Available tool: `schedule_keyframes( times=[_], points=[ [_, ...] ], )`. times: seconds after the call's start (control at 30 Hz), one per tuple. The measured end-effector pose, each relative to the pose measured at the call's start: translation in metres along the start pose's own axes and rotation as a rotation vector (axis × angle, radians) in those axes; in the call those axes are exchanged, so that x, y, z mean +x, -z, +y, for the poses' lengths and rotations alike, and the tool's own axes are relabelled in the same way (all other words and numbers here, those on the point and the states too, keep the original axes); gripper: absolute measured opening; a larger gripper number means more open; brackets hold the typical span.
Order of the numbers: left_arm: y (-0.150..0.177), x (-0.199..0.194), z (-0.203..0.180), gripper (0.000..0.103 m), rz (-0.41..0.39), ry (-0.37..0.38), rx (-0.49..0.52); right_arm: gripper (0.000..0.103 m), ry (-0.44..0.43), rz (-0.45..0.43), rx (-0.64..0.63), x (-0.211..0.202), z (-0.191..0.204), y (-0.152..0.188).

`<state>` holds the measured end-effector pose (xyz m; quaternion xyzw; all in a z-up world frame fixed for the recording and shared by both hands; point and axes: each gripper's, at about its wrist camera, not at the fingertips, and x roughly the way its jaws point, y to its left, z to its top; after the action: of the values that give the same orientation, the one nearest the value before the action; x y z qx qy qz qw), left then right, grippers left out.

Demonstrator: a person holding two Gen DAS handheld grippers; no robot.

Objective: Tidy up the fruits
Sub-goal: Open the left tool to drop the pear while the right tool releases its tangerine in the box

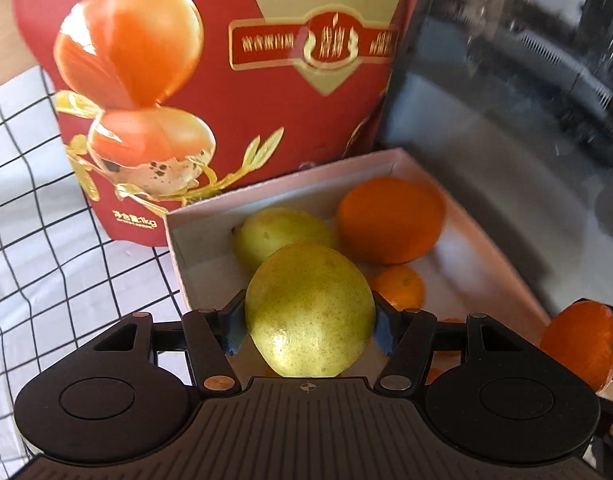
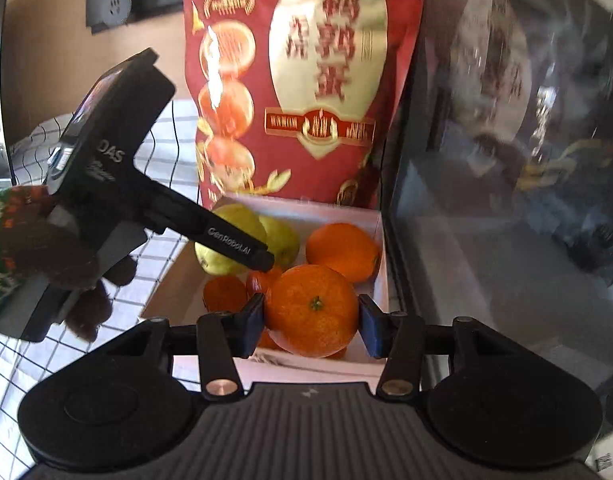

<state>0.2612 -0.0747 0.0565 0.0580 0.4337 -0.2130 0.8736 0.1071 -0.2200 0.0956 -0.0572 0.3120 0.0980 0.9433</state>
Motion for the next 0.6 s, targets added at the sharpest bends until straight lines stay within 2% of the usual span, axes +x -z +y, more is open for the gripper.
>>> schedule_keyframes(
  times=[0.1, 0.23, 0.37, 0.47, 0.6],
  points=[
    [0.002, 0.003, 0.004, 0.067, -0.008, -0.013, 0.01, 0.048, -0.016, 0.023, 0.01, 0.014, -0.006, 0.005],
    [-0.001, -0.003, 0.016, 0.068, -0.009, 0.037, -0.045, 0.048, -0.038, 0.042, 0.027, 0.03, -0.012, 0.008],
    [-0.002, -0.024, 0.022, 0.064, -0.072, 0.026, -0.058, 0.048, -0.069, 0.062, 0.018, 0.046, -0.01, 0.007],
    [0.003, -0.048, 0.034, 0.063, -0.135, 0.069, -0.116, 0.048, -0.1, 0.069, 0.001, 0.055, -0.005, 0.005],
    [0.021, -0.079, 0.051, 0.063, -0.207, 0.078, -0.211, 0.048, -0.137, 0.066, -0.022, 0.066, 0.009, 0.0]
  ],
)
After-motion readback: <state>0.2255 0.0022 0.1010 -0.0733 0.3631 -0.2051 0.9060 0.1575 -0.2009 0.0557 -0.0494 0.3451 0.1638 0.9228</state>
